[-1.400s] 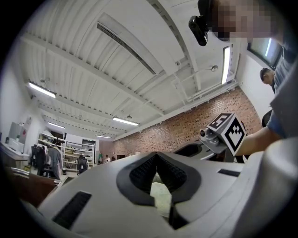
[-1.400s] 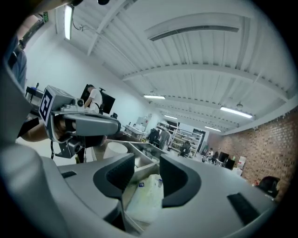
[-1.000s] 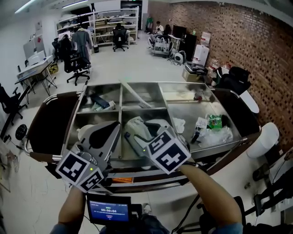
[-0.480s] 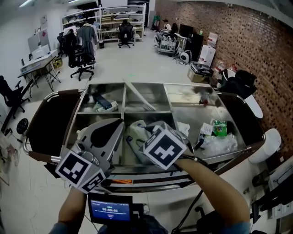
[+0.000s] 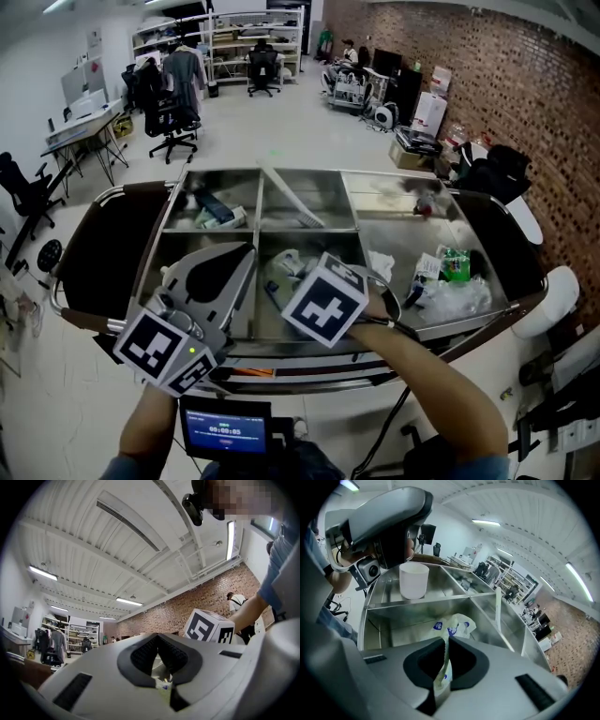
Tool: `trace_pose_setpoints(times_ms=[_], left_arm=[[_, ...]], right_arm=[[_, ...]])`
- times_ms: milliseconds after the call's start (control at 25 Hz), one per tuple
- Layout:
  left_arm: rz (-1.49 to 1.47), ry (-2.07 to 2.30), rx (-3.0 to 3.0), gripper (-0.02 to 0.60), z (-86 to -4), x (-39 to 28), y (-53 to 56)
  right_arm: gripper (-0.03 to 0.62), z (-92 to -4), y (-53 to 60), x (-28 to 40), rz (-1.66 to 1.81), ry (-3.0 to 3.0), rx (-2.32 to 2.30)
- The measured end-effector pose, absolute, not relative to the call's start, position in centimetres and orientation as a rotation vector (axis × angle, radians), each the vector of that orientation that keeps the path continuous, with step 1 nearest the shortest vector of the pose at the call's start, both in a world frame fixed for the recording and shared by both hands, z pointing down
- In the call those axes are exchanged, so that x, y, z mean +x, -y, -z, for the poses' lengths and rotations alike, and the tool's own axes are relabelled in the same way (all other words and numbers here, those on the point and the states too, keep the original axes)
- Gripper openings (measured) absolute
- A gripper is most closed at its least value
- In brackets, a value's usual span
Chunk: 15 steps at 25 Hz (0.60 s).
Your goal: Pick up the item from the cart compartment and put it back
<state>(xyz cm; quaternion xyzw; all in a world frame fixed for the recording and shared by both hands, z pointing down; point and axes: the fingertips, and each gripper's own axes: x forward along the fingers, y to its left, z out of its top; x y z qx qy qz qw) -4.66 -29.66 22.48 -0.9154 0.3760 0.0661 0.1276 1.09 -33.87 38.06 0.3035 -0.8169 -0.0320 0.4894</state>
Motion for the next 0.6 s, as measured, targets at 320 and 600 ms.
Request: trace_pose_setpoints(times_ms=[320, 600], left_arm=[[-0.181, -1.086, -2.669, 0.014, -22.6, -4.6, 29.4], [-0.175, -1.081, -2.67, 0.014, -22.7, -4.8, 29.2]], right_arm=[[0.002, -37.6, 33.9, 1.2, 0.077, 2.004, 0.766], [0.0, -36.3, 33.9, 1.2, 0.088, 2.024, 0.806]])
